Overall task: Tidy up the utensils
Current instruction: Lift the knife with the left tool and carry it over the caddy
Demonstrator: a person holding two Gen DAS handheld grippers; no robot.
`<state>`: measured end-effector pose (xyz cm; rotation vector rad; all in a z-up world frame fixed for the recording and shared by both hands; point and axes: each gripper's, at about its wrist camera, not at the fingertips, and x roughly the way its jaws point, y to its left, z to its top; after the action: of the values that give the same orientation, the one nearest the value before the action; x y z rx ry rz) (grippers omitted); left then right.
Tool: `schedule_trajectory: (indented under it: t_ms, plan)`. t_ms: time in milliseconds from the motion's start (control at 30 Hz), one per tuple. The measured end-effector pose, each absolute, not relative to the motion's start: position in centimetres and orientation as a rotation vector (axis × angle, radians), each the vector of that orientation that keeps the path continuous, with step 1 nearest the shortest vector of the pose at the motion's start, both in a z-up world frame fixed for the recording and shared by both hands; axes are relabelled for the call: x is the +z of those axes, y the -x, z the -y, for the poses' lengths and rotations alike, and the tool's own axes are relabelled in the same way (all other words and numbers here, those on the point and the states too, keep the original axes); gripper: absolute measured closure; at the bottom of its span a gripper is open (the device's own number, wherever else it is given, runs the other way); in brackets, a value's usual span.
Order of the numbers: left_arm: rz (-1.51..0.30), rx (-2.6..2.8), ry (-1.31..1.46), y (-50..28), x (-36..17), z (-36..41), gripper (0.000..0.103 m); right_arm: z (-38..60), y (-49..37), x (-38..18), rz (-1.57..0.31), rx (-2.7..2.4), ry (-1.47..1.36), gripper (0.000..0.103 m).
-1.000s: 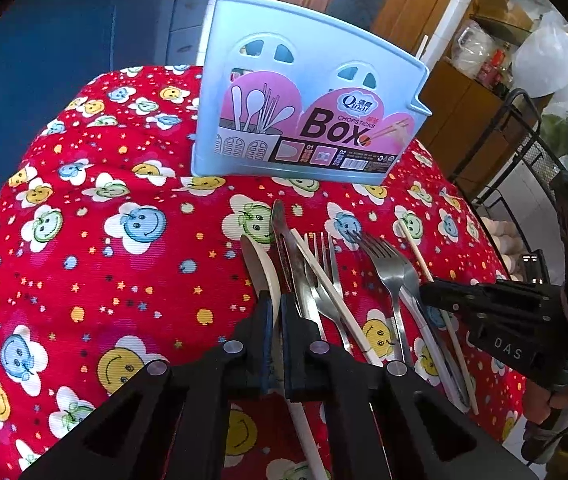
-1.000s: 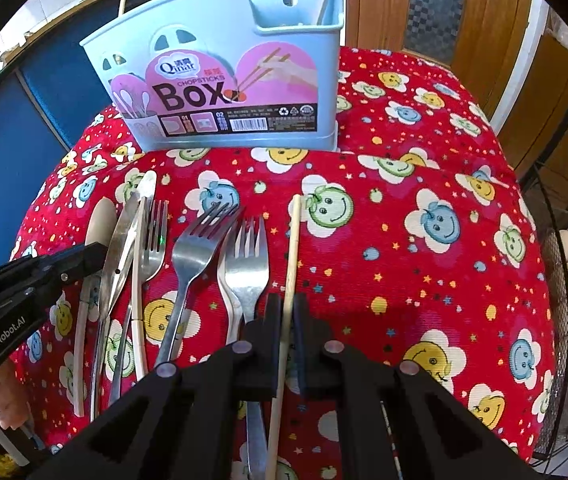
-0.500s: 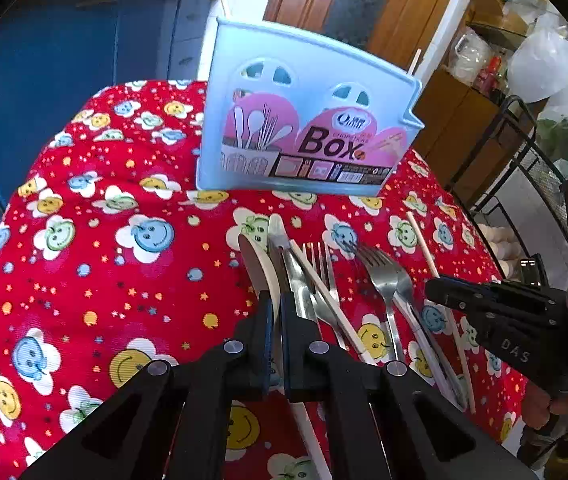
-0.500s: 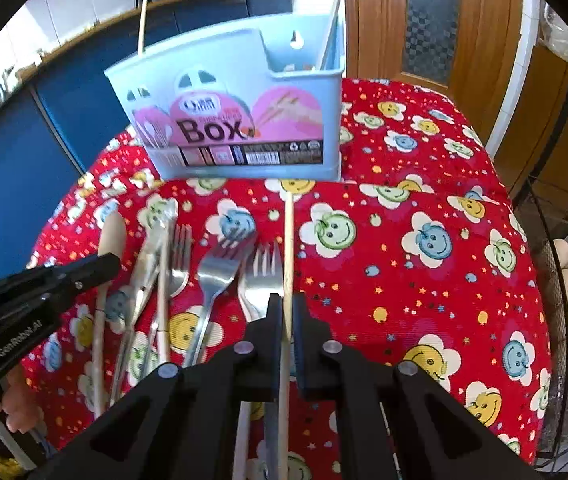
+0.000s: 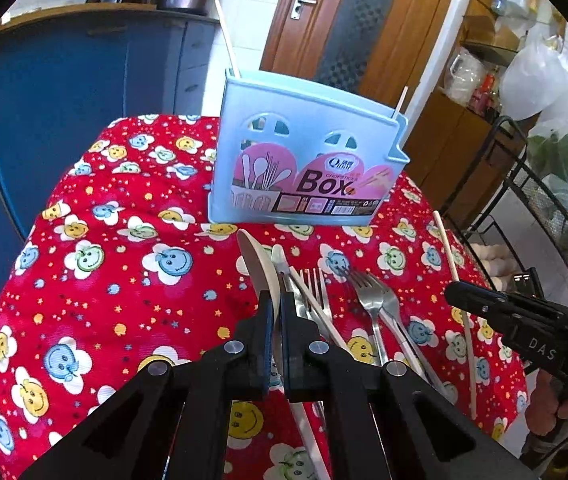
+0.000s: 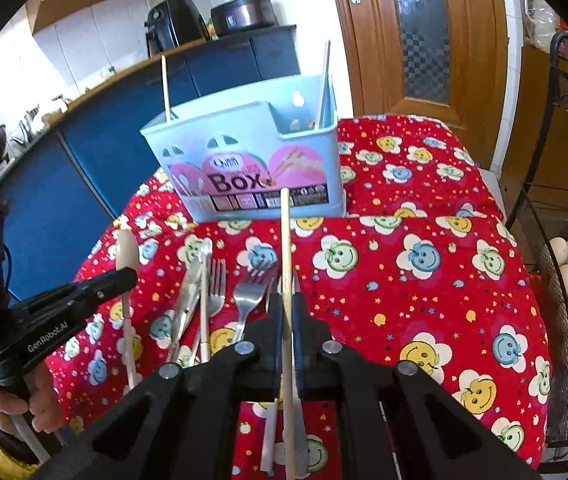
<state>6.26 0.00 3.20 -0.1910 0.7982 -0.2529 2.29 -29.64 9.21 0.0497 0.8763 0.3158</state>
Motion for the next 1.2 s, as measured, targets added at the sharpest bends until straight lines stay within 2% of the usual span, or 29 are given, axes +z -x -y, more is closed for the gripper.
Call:
schedule_trajectory:
  t_ms: [600,1200]
  plan:
    - [-0.656,-0.202,0.138,-3.8,7.1,0.3,0.1,29.8,0.0,12.2,-0.729,0.359,-0.097,0.097]
    - [-0.577,-0.198,0.139,-5.4,10.3,0.1,0.1,29.6,-1.4,15.1,-0.63,0.376,-0.121,0.097]
